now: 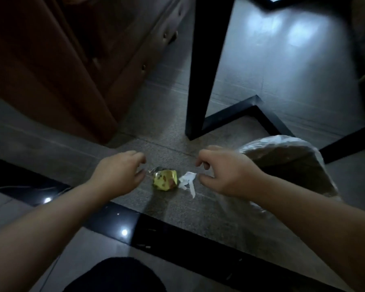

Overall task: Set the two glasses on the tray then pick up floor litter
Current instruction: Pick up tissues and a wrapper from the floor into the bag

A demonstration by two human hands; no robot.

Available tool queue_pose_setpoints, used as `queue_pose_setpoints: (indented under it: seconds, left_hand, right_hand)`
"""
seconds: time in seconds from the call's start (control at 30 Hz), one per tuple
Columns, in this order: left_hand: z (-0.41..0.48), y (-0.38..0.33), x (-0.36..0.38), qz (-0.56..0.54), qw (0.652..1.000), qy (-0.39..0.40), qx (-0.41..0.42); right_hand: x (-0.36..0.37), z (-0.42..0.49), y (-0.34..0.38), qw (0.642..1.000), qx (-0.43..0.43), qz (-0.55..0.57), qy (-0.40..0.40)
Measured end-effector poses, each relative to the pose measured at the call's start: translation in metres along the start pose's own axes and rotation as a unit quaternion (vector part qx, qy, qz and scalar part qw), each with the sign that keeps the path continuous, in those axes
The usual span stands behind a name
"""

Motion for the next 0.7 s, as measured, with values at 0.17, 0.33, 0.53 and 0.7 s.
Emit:
queue_pose_setpoints:
  seconds: [0.17,0.33,0.53,0.7]
  left_hand:
    - [0.004,0.024,0.045,-0.013,0.999,0.048,-0.015]
    - [0.042,0.020,0.106,-0.007,0.997,0.074,-0.017]
    - [0.053,0.002,0.194,-0.005,0.985,0.174,0.007]
    - [0.036,0.017,0.211,-0.059,0.986,0.153,-0.001]
  right_hand:
    - [0.091,0.045,0.003,0.978,0.163,0.129,0.024]
    - [0.193,0.032,-0.045,0.910,0.329,0.253,0.010]
    - [0.236,0.002,-0.082,0.892,0.405,0.203,0.017]
    - [0.237,0.026,-0.104,0.895,0.421,0.148,-0.001]
Point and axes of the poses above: each hand's wrist, its own z-axis towards the middle knuckle, its own x-axis out of the palm, y = z × x, the point moved 8 cm from there along z, towards the middle knuckle, and after that the axes turned 4 degrees about -y, right-handed, at the moved point
